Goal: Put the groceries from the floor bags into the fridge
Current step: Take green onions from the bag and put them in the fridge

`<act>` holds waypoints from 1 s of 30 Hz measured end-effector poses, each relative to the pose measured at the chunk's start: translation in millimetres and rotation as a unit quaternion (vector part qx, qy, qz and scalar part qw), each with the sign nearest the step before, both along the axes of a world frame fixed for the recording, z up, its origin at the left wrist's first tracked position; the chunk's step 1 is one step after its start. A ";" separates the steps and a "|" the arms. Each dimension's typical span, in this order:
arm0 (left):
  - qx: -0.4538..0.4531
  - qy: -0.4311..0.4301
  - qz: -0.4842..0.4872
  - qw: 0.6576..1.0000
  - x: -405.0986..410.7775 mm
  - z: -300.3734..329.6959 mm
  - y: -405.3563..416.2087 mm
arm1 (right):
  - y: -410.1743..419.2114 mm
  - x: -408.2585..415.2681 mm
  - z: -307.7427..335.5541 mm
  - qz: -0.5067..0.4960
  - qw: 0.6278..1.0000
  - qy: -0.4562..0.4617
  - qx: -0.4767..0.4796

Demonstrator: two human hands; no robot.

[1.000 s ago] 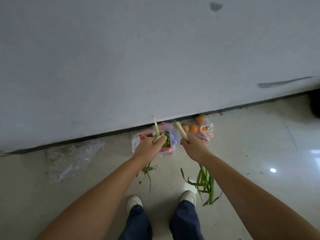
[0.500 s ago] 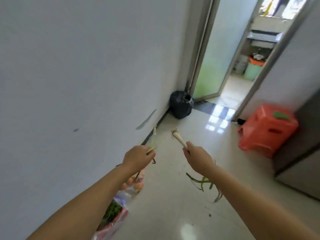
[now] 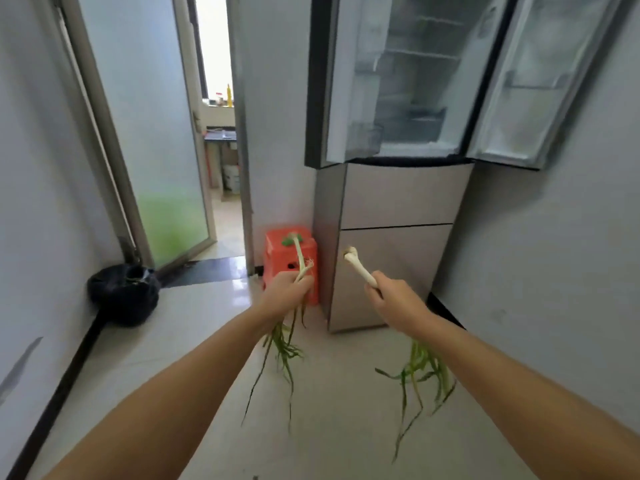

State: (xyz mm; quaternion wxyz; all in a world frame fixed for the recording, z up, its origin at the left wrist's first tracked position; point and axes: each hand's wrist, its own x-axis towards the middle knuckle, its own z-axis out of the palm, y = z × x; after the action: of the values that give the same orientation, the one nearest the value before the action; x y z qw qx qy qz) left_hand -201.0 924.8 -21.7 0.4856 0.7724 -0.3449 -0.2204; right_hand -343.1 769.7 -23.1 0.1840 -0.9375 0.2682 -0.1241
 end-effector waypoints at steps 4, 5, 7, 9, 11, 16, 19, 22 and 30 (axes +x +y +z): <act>-0.018 0.027 -0.012 0.999 -43.4 9.4 -107.7 | -93.5 -55.2 15.8 -0.033 0.999 0.004 -0.018; -0.018 0.025 -0.018 0.999 -50.2 11.4 -129.6 | -114.2 -62.4 19.4 -0.039 0.999 0.004 -0.022; -0.009 0.017 -0.031 0.999 -57.8 13.7 -169.7 | -151.7 -71.5 24.3 -0.048 0.998 0.010 -0.030; 0.005 -0.003 -0.038 0.999 -59.4 18.6 -207.9 | -186.6 -74.1 28.7 -0.051 0.998 0.005 -0.031; 0.005 -0.018 -0.043 0.999 -55.3 24.7 -248.2 | -222.4 -70.4 33.8 -0.049 0.998 -0.009 -0.027; -0.006 -0.060 -0.080 0.995 -21.6 40.5 -353.7 | -319.3 -31.8 52.3 -0.039 0.998 -0.011 -0.046; -0.013 -0.073 -0.115 0.991 17.6 58.1 -422.0 | -384.4 7.7 69.3 -0.035 0.996 -0.019 -0.076; -0.025 -0.077 -0.105 0.991 64.5 86.1 -486.8 | -449.4 48.3 98.2 -0.040 0.995 -0.023 -0.094; -0.056 -0.115 -0.074 0.989 164.6 144.4 -622.3 | -598.2 148.9 175.4 -0.037 0.980 -0.058 -0.186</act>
State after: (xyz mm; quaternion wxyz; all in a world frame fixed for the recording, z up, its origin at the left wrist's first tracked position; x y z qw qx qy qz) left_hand -36.4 302.5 122.7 0.4672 0.7368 -0.4665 -0.1456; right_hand -194.1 171.5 152.3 0.0168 -0.9360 0.2637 -0.2326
